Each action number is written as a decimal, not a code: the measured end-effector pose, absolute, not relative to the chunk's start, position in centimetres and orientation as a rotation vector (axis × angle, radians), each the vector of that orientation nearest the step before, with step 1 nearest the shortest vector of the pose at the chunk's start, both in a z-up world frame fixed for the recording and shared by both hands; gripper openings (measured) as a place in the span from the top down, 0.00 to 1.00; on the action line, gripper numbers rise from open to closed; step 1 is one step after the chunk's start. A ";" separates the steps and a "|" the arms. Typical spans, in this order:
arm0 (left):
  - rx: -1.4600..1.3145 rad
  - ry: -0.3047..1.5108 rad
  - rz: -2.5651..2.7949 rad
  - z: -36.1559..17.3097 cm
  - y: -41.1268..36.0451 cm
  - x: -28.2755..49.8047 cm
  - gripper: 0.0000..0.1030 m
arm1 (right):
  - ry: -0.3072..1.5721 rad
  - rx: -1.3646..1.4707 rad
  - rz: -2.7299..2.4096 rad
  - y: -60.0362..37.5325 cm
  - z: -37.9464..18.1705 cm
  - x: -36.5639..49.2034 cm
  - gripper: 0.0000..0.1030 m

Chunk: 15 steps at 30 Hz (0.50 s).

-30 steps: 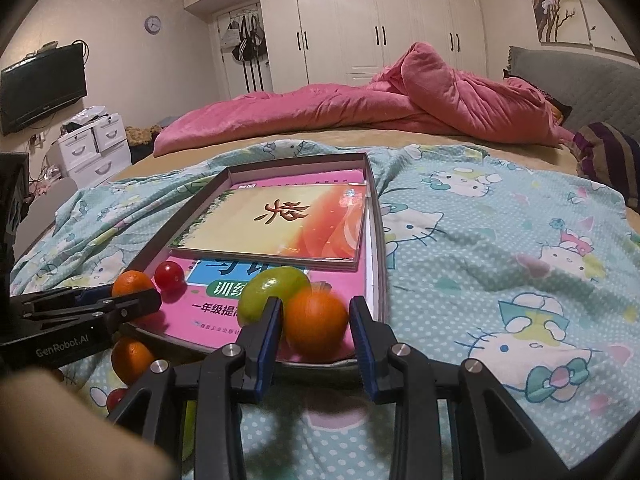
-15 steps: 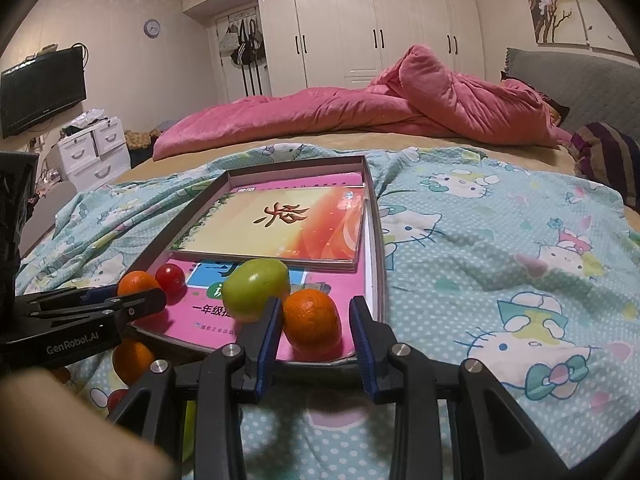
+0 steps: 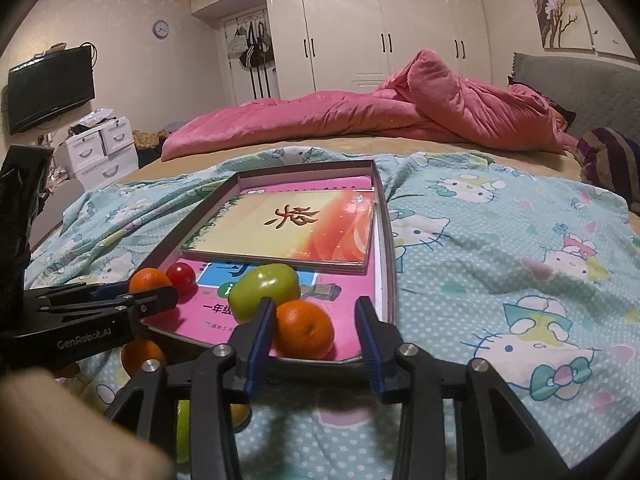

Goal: Organize fruits
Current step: 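Carry the orange and tangerine into the tray with both tools, then open both tools to release the orange and tangerine in the tray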

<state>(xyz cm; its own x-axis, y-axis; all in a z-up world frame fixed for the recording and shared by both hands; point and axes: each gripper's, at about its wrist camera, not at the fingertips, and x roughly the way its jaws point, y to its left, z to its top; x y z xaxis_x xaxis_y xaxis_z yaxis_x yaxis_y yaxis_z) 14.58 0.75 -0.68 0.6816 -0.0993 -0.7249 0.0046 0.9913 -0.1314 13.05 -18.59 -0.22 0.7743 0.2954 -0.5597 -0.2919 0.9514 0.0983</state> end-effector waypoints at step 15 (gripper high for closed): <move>-0.159 0.797 -0.090 -0.1 1.2 13.7 0.52 | 0.601 0.036 0.328 -18.9 -0.1 12.8 0.46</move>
